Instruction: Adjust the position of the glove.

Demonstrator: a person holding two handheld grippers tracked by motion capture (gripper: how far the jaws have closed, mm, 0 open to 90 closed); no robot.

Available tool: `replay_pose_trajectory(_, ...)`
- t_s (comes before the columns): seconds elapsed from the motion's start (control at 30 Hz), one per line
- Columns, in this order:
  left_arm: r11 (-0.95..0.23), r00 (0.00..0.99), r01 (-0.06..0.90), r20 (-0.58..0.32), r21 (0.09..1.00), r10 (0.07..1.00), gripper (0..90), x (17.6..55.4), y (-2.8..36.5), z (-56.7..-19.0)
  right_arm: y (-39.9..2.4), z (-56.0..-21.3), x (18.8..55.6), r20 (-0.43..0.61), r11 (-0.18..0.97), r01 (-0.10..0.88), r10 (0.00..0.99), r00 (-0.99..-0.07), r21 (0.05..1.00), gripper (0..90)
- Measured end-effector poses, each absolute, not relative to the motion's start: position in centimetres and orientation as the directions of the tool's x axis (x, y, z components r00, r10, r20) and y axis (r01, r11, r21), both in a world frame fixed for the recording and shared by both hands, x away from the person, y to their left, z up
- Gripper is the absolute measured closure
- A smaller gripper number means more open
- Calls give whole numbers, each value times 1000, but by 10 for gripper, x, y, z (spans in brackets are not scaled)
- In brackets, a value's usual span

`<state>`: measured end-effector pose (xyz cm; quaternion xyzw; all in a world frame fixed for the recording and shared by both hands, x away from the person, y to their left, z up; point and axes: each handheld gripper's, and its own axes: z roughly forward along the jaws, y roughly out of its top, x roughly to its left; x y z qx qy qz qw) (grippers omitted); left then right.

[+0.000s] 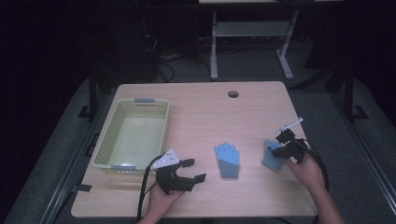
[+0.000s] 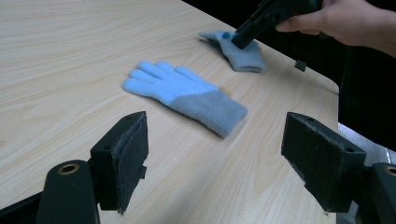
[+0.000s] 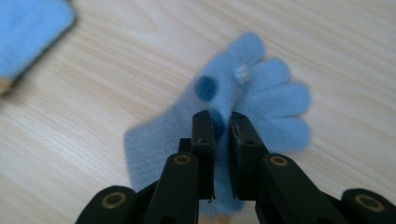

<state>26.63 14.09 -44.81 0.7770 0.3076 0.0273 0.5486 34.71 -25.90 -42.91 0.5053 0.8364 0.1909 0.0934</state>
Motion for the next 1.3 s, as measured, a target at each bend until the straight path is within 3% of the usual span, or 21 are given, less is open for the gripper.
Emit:
replay_pose_trajectory(0.67,-212,811,446,-293,869,506,228,267,142,-447,-213,-388,338,20,549,669,766,-643,501,814)
replay_pose_trajectory(1.3,-203,809,448,-298,871,507,228,266,143,-447,-162,-386,337,52,655,568,631,-774,498,803)
